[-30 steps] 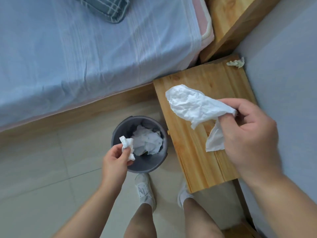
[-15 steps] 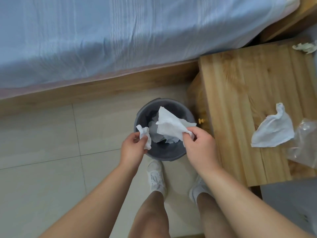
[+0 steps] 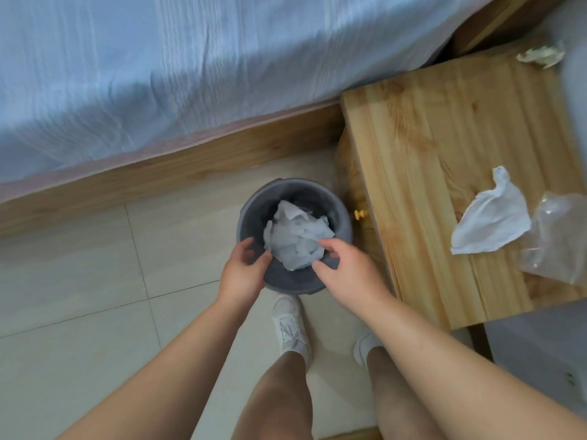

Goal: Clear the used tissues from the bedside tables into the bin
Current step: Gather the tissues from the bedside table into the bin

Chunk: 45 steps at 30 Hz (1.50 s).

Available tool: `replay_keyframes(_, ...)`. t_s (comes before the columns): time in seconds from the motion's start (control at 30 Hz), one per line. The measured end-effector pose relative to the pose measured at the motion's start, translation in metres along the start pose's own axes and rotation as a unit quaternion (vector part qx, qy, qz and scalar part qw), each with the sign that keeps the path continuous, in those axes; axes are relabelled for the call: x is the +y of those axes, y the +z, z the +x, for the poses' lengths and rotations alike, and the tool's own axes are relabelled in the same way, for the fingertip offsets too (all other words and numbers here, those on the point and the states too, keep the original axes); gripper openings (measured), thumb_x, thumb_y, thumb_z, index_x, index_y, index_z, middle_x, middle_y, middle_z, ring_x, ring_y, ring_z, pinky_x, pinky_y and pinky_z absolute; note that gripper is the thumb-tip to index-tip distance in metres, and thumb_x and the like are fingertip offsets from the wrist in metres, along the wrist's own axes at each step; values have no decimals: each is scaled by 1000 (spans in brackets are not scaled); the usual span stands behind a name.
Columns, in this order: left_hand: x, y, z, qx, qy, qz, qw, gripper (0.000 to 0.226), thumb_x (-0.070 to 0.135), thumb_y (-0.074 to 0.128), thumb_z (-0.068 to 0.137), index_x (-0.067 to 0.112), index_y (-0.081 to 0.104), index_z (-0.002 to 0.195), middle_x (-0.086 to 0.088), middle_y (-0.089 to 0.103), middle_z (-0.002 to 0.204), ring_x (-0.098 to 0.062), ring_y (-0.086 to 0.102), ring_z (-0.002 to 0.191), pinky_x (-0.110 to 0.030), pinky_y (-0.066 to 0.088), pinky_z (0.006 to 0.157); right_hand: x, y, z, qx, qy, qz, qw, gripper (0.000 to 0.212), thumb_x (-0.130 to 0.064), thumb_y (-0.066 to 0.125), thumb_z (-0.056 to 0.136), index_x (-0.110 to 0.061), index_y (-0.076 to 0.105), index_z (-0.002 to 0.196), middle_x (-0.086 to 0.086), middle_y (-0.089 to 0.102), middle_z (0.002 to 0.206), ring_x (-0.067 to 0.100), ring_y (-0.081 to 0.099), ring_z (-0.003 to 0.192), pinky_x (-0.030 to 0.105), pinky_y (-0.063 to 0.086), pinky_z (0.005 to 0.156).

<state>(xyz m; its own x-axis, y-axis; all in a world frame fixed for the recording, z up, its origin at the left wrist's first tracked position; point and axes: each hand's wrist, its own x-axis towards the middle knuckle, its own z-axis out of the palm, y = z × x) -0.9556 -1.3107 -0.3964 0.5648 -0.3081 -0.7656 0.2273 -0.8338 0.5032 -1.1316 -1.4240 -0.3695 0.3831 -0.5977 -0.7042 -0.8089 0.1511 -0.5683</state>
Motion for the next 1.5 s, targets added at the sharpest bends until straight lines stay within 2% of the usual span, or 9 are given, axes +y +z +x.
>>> replay_keyframes(0.13,36,19,-27,1,79,50,996,36,34,67,101,37,60,136,14,71,116,-14,69,106,-53,60,96,6,-44,-39,43,-55,103,992,27,-24,69,93,-33,71,118,-14,73,109,1,66,100,25,53,89)
replay_keyframes(0.3,98,82,-73,-54,222,148,962,34,39,69,100,47,58,132,23,68,116,7,63,104,-36,55,94,27,-132,-89,182,-110,128,969,14,-31,65,92,-36,71,105,-22,73,95,4,69,88,13,53,74)
replay_keyframes(0.43,145,149,-103,-88,347,265,895,61,45,70,97,42,44,153,14,56,147,-8,48,137,-37,45,111,63,-201,-108,337,-124,90,929,17,-17,72,93,-33,70,100,-19,71,93,1,66,86,8,47,76)
replay_keyframes(0.53,172,196,-118,-108,435,349,823,70,42,72,97,39,39,159,8,42,163,-15,29,150,-38,33,120,94,-238,-105,396,-51,30,916,24,-9,73,91,-21,72,112,-14,69,103,8,61,98,26,50,89)
replay_keyframes(0.67,192,241,-121,-146,489,447,735,75,40,69,99,36,31,164,5,25,174,-23,20,159,-46,36,122,126,-261,-89,320,36,-28,946,49,-19,69,95,-18,58,144,2,60,145,23,48,136,38,38,114)
replay_keyframes(0.9,207,269,-100,-140,508,563,636,78,46,70,97,43,28,163,5,22,174,-27,26,155,-47,40,116,152,-258,-55,177,34,-123,976,96,-51,77,86,-38,21,163,-6,18,173,20,14,158,38,18,125)
replay_keyframes(1.07,220,274,-85,-122,535,520,655,48,39,69,99,33,59,146,1,57,140,-28,54,125,-41,52,90,158,-252,-38,210,23,-206,955,90,-48,81,83,-32,36,158,5,36,166,31,30,149,48,36,118)
replay_keyframes(1.27,257,288,-65,-78,496,445,741,23,29,60,104,26,75,120,1,68,110,-22,63,97,-34,47,67,173,-255,-34,297,-21,-209,932,21,-17,81,85,-14,74,104,5,67,124,30,60,112,40,54,85)
replay_keyframes(1.5,337,315,-40,-5,540,406,737,26,28,60,103,19,81,115,0,57,154,-29,48,141,-47,53,98,170,-259,-44,348,-55,-130,927,4,-17,75,90,-16,72,92,0,70,110,18,60,105,24,42,80)
